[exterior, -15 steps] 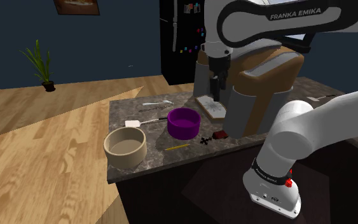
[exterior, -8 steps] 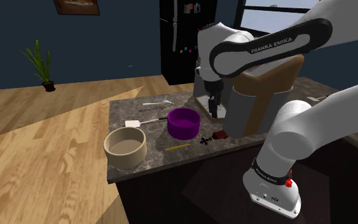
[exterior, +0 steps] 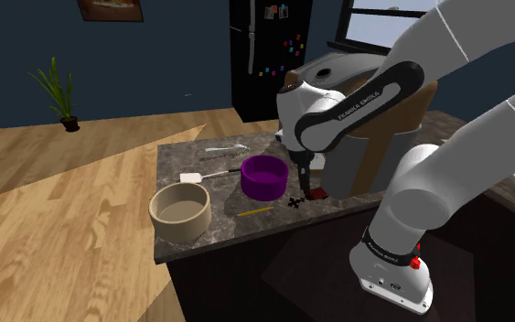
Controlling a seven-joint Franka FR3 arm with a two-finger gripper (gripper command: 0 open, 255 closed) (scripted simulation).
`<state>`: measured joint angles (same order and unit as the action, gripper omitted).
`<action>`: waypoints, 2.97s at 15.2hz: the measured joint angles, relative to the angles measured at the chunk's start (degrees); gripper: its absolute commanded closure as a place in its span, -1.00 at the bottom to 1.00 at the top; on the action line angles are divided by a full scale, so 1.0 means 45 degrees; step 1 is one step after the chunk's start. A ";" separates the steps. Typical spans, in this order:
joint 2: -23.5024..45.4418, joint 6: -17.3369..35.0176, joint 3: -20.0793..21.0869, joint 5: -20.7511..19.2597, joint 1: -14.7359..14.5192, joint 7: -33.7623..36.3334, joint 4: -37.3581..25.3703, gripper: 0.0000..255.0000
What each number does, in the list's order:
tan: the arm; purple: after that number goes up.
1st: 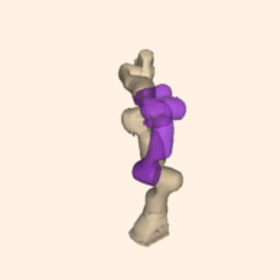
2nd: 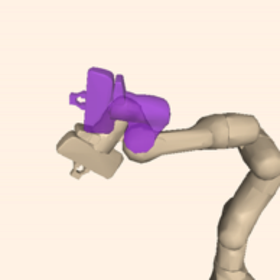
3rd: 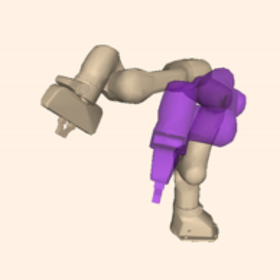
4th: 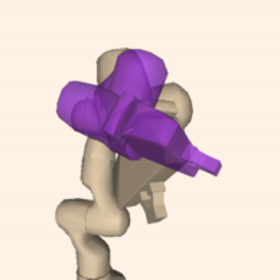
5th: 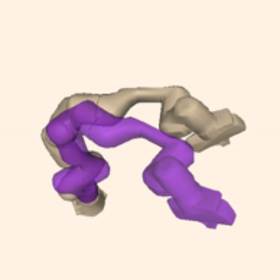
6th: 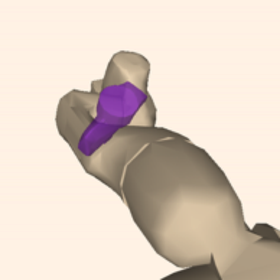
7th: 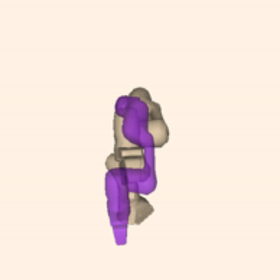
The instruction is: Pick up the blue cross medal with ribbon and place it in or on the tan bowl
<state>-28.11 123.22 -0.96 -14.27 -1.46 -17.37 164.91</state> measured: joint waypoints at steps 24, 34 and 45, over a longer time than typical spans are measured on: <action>0.1927 0.2682 -0.0192 -0.1000 0.0503 0.0141 0.0806 1.00; 0.0432 0.0967 -0.0208 -0.0519 0.0296 -0.0336 0.0561 1.00; -0.1426 -0.1729 -0.0163 -0.0012 0.0070 -0.0934 -0.0318 1.00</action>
<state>-34.53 115.44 -1.69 -14.32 -1.14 -21.57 163.48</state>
